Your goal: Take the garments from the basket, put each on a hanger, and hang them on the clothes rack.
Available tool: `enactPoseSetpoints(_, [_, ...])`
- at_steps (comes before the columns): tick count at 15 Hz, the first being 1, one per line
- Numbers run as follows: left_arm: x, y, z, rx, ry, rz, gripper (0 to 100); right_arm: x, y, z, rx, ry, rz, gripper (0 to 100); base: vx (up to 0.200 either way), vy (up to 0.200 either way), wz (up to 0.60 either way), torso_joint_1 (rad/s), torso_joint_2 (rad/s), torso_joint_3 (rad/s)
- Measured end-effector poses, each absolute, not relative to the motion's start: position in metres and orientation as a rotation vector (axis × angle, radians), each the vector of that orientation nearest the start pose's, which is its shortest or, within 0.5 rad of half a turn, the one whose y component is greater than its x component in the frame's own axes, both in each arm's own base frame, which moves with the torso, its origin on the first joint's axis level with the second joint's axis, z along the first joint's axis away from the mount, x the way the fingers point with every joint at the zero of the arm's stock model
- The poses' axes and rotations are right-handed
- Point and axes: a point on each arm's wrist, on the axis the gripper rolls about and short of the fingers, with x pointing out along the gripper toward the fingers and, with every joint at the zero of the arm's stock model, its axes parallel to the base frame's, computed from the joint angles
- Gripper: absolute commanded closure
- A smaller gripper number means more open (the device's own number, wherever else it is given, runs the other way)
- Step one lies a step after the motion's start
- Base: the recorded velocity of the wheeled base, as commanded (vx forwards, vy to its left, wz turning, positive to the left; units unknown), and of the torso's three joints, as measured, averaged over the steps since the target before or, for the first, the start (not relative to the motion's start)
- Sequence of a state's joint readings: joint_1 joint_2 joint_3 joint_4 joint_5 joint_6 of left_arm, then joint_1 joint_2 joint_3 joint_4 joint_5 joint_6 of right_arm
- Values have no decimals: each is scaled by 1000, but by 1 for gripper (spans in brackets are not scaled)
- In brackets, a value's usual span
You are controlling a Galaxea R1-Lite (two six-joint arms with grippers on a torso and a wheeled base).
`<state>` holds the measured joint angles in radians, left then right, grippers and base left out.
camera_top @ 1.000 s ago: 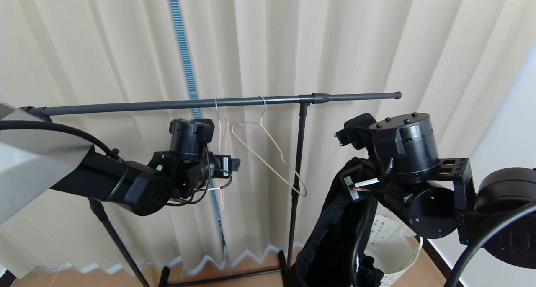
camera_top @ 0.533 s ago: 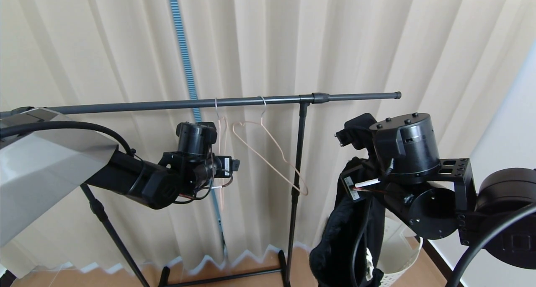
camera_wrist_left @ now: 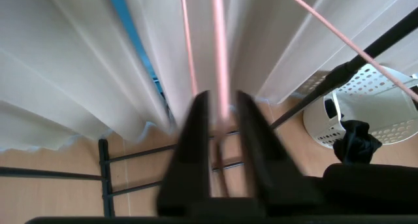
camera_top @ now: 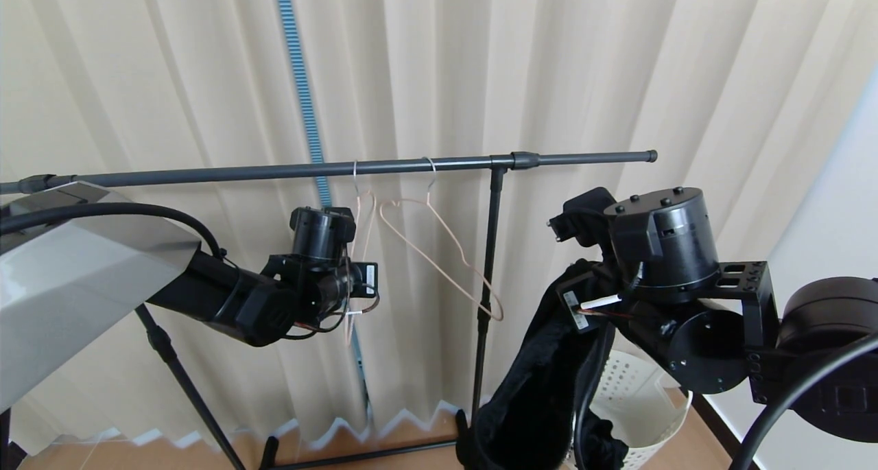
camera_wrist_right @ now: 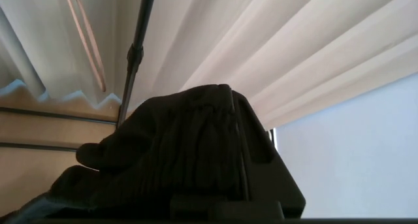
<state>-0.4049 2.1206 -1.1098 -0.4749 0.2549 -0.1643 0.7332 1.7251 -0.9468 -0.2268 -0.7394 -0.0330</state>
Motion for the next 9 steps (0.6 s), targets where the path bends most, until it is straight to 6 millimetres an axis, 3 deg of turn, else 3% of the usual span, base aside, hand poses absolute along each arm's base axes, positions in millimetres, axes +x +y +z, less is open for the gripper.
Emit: enactPoseSetpoints(9, [350,-138,114,12,503,-95,100,237,193,177,-402,407,0,100,0,0,0,0,0,0])
